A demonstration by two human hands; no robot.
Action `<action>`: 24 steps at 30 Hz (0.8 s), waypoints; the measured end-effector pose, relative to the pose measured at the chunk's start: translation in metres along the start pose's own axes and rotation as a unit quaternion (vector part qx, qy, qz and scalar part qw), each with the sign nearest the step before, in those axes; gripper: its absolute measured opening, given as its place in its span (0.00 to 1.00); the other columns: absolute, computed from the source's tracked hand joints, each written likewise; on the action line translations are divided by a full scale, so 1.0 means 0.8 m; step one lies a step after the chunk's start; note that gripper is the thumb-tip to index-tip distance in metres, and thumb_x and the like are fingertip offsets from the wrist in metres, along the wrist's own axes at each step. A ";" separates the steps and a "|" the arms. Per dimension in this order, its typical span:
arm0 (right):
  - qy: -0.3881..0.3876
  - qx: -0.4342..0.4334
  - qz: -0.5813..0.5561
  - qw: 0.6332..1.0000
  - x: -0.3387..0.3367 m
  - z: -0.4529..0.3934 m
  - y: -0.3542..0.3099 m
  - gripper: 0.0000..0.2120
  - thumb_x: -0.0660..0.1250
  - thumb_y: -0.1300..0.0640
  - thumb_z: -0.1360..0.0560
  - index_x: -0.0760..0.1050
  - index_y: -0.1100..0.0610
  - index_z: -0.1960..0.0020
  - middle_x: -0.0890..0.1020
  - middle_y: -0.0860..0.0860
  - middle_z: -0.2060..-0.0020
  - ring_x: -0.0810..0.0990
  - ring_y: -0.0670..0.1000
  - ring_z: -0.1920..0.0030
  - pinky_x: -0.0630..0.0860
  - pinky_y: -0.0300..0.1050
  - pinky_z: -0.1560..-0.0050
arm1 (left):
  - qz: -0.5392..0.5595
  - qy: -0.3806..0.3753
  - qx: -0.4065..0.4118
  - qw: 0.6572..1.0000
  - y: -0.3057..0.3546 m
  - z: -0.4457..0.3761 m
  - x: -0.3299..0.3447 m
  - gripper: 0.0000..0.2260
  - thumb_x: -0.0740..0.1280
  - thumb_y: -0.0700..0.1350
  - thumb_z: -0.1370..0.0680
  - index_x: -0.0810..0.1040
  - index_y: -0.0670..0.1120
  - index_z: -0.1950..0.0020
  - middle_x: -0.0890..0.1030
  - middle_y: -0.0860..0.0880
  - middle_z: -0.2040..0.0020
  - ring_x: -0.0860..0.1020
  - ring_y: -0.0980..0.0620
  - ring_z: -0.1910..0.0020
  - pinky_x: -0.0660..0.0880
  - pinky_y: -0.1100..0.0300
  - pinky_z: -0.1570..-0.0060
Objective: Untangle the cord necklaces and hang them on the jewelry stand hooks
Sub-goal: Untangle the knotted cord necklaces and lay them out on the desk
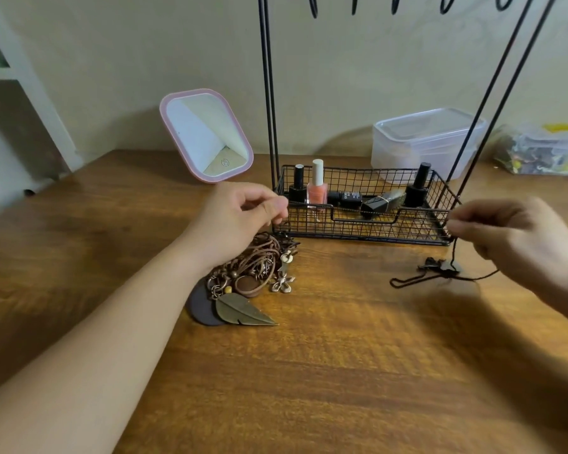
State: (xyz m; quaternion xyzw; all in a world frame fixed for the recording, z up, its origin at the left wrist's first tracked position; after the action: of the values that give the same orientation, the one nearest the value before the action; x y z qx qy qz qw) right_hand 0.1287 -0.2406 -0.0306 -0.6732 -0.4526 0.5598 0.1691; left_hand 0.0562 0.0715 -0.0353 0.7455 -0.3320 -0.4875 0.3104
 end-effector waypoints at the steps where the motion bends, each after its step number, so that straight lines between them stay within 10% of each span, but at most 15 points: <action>1: -0.023 0.002 0.032 0.999 0.003 0.001 -0.001 0.10 0.70 0.60 0.24 0.81 0.52 0.63 0.78 0.42 0.78 0.74 0.40 0.76 0.67 0.32 0.74 | 0.041 0.024 -0.021 0.999 -0.004 -0.001 -0.005 0.08 0.69 0.45 0.21 0.85 0.46 0.57 0.84 0.50 0.61 0.81 0.54 0.59 0.79 0.56 0.50; 7: -0.156 -0.091 0.097 0.979 0.034 0.019 -0.028 0.10 0.72 0.58 0.26 0.82 0.47 0.64 0.81 0.49 0.71 0.76 0.48 0.71 0.72 0.41 0.68 | 0.108 0.003 -0.044 0.993 0.015 0.008 0.003 0.11 0.67 0.42 0.21 0.83 0.40 0.60 0.83 0.43 0.63 0.78 0.51 0.64 0.78 0.48 0.54; 13: -0.155 -0.235 0.098 0.954 0.062 0.049 -0.063 0.07 0.71 0.55 0.25 0.79 0.50 0.62 0.71 0.49 0.76 0.64 0.46 0.76 0.61 0.36 0.74 | 0.230 -0.368 -0.229 0.872 0.056 0.068 0.078 0.26 0.56 0.58 0.18 0.81 0.37 0.47 0.84 0.38 0.54 0.81 0.48 0.65 0.76 0.63 0.71; 20: -0.304 -0.324 0.092 0.891 0.070 0.073 -0.084 0.07 0.70 0.53 0.25 0.76 0.47 0.61 0.72 0.40 0.70 0.71 0.43 0.69 0.67 0.36 0.69 | 0.454 -0.287 -0.324 0.779 0.045 0.064 0.087 0.10 0.60 0.49 0.18 0.76 0.45 0.52 0.82 0.45 0.54 0.81 0.48 0.54 0.79 0.52 0.47; 24: -0.393 -0.315 0.131 0.854 0.071 0.078 -0.077 0.06 0.69 0.52 0.25 0.75 0.48 0.60 0.74 0.42 0.67 0.74 0.44 0.66 0.71 0.40 0.66 | 0.520 -0.180 -0.344 0.761 0.035 0.047 0.066 0.12 0.56 0.45 0.16 0.73 0.47 0.58 0.78 0.47 0.61 0.78 0.50 0.62 0.79 0.54 0.57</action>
State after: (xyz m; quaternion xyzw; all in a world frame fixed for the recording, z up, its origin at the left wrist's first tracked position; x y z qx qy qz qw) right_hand 0.0439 -0.1796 -0.0391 -0.4676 -0.5413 0.6221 -0.3184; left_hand 0.0315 0.0077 -0.0537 0.1998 -0.5281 -0.4581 0.6866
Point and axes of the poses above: each hand's wrist, its own z-axis away from the middle knuckle, its own x-axis out of the palm, y = z × x, the point moved 3 cm from there along -z, towards the middle knuckle
